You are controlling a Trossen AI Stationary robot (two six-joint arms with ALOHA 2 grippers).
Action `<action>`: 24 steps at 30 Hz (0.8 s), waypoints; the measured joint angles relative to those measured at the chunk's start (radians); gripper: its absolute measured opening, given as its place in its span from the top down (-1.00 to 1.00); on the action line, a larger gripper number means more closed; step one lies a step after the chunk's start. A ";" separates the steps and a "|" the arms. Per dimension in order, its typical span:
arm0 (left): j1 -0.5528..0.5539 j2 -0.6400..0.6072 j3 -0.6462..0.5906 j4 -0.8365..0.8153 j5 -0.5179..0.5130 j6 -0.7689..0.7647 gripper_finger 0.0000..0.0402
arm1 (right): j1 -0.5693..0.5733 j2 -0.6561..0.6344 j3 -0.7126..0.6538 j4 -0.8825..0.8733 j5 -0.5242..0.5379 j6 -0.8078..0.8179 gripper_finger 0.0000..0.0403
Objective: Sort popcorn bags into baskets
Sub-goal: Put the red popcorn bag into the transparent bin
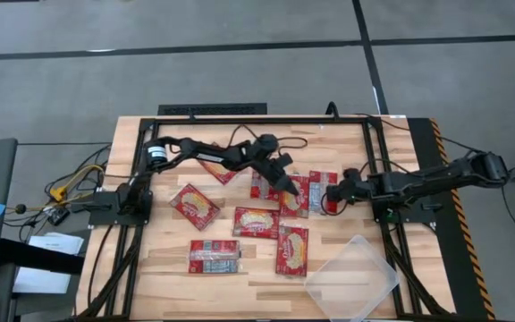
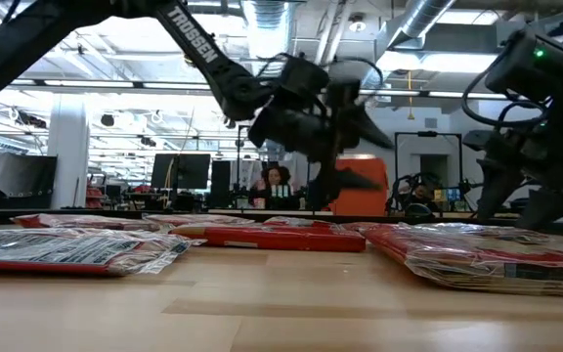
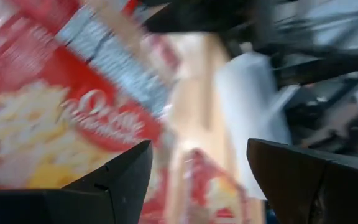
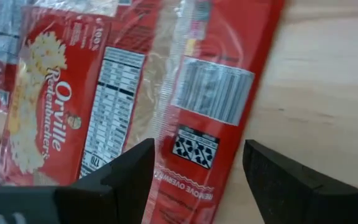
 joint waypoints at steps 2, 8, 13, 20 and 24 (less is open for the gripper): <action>-0.004 0.015 0.020 -0.075 -0.039 0.034 -0.25 | -0.005 0.013 0.000 0.009 -0.008 -0.007 -0.29; -0.005 0.019 0.026 -0.171 -0.154 0.094 -0.25 | -0.010 0.067 -0.002 0.092 -0.008 -0.057 -0.11; -0.006 0.019 0.026 -0.170 -0.180 0.109 -0.25 | -0.010 0.107 -0.002 0.109 -0.007 -0.049 0.25; -0.008 0.019 0.025 -0.172 -0.215 0.126 -0.25 | -0.011 0.106 -0.005 0.132 -0.007 -0.057 0.93; -0.001 0.019 0.025 -0.170 -0.196 0.104 -0.25 | -0.011 0.102 0.008 0.125 -0.006 -0.043 0.94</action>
